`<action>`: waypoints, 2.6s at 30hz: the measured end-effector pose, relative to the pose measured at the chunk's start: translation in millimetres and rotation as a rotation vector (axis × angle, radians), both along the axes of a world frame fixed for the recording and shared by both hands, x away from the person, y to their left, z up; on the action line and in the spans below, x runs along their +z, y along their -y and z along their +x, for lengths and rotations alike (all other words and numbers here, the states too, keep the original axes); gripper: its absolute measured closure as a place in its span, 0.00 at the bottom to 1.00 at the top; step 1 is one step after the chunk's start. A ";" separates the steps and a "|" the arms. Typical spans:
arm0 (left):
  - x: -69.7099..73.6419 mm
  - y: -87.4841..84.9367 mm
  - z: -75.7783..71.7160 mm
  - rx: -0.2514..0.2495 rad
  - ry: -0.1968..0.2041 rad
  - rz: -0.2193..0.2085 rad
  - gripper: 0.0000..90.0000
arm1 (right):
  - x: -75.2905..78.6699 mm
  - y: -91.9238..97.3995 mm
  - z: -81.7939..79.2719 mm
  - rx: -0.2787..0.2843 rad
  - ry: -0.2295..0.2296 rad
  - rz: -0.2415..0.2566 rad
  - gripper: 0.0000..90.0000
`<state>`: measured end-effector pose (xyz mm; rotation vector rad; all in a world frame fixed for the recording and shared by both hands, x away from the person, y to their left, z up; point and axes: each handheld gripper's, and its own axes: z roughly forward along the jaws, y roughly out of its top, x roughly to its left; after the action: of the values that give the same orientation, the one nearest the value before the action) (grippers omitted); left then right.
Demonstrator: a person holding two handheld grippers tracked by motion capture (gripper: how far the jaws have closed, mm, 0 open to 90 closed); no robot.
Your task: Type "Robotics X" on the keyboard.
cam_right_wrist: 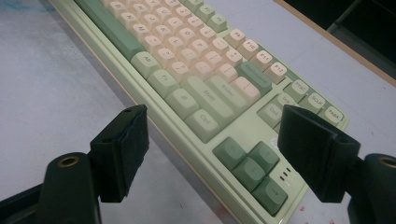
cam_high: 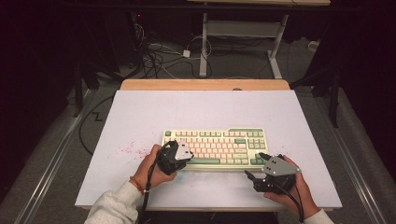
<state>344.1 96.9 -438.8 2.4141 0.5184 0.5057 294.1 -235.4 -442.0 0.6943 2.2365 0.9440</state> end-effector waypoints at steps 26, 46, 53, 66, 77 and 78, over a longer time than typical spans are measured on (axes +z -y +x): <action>10.0 -5.1 -6.1 0.082 0.116 -0.126 0.28 | -0.4 0.4 0.4 -0.006 0.001 -0.001 0.28; 7.3 -12.9 -11.6 0.077 0.179 -0.090 0.19 | -0.7 2.1 1.5 -0.011 -0.002 0.002 0.28; 3.6 -28.2 -14.5 0.097 0.179 -0.086 0.19 | -0.4 2.4 1.8 -0.013 -0.002 0.005 0.28; -7.6 -48.6 -20.4 0.125 0.174 -0.083 0.19 | -0.3 5.3 4.9 -0.023 -0.005 0.012 0.29; -17.6 -59.8 -28.0 0.145 0.144 -0.079 0.20 | 0.7 6.5 6.9 -0.030 -0.004 0.015 0.29; -18.4 -60.4 -28.6 0.147 0.148 -0.075 0.20 | 0.6 6.3 7.0 -0.030 -0.003 0.011 0.29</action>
<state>315.5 157.3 -457.2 2.2569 0.6411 0.7090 301.2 -241.7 -441.4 0.7330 2.2185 0.9423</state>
